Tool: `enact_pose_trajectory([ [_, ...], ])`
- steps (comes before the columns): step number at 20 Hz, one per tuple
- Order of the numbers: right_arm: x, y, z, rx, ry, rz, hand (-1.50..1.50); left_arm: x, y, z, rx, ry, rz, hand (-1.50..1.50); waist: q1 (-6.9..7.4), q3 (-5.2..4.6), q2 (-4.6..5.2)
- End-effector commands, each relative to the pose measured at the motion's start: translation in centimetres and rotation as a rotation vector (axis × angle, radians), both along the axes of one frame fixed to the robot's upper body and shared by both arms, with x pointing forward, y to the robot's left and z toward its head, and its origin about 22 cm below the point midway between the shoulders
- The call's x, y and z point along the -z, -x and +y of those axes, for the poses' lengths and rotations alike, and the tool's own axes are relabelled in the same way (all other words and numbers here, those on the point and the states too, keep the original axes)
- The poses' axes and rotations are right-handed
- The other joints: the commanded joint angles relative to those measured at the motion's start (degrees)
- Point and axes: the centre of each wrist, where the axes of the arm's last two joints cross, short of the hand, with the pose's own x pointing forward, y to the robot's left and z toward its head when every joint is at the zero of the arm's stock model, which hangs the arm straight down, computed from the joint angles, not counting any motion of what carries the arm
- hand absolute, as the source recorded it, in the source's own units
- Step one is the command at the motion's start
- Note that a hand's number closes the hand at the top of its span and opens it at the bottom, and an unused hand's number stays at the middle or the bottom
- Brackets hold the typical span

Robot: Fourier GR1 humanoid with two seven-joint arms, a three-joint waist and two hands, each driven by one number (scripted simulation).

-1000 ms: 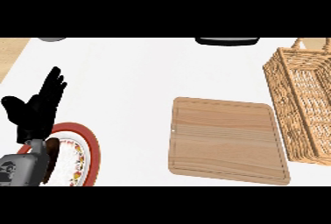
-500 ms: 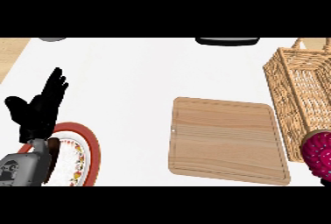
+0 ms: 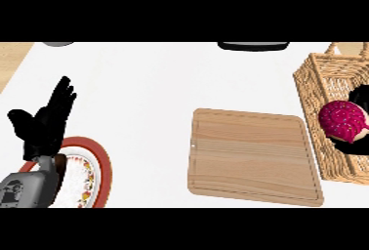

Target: Pick the cupcake from the cutting board and place it in the basket

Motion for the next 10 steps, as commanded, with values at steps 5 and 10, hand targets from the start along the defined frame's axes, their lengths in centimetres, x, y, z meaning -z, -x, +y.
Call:
enact_pose_trajectory([
  [5, 1.0, -3.3, -3.1, -0.038, -0.045, 0.063, 1.50, 0.4, -1.7, 0.4, -0.023, -0.016, 0.001, 0.00, -0.59, 0.01, -0.01],
  [10, 0.6, -4.8, -5.7, -0.021, -0.084, 0.063, 1.50, -0.7, 0.3, 1.2, 0.004, -0.007, 0.005, 0.00, -0.33, 0.01, -0.10],
])
